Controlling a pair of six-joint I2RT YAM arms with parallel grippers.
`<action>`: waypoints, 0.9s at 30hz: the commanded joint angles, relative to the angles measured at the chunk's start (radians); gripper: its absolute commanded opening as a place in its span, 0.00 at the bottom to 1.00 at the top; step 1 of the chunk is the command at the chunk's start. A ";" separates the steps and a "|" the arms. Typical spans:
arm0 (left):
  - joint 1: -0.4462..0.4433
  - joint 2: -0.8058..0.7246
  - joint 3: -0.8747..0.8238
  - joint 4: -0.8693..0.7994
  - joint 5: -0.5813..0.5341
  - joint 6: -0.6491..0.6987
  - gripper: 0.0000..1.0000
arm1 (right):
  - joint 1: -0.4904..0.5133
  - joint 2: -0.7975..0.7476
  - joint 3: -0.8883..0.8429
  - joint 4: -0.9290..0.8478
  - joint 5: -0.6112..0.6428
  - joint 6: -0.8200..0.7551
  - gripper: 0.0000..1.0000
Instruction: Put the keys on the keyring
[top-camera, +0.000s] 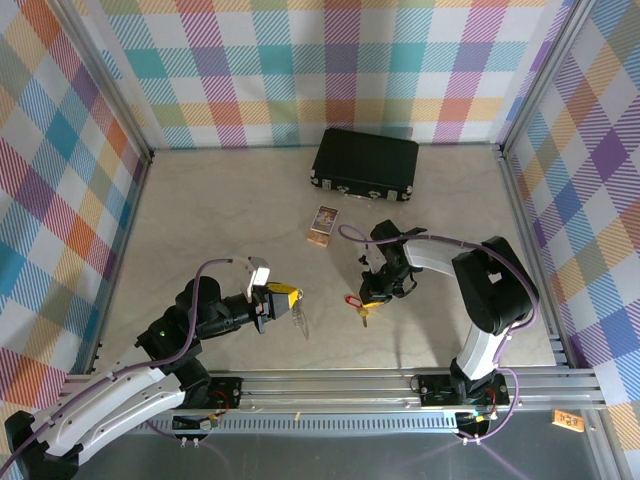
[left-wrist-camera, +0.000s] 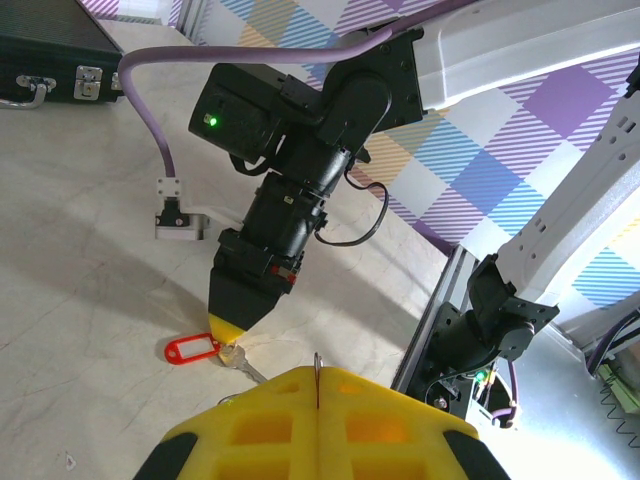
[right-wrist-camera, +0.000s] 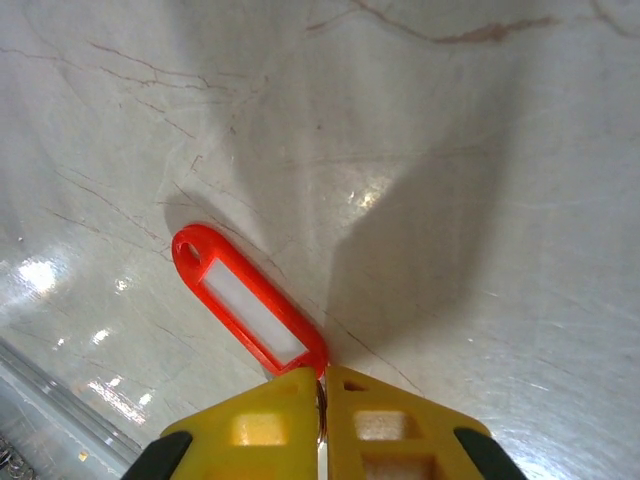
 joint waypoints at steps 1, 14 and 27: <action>-0.006 -0.005 -0.005 0.059 0.017 -0.004 0.00 | 0.006 -0.035 -0.015 -0.014 -0.004 -0.027 0.09; -0.006 0.004 0.000 0.060 0.015 -0.004 0.00 | 0.025 -0.171 -0.060 0.036 0.024 -0.038 0.03; -0.006 0.005 0.021 0.070 0.019 -0.005 0.00 | 0.130 -0.569 -0.184 0.274 0.034 -0.055 0.00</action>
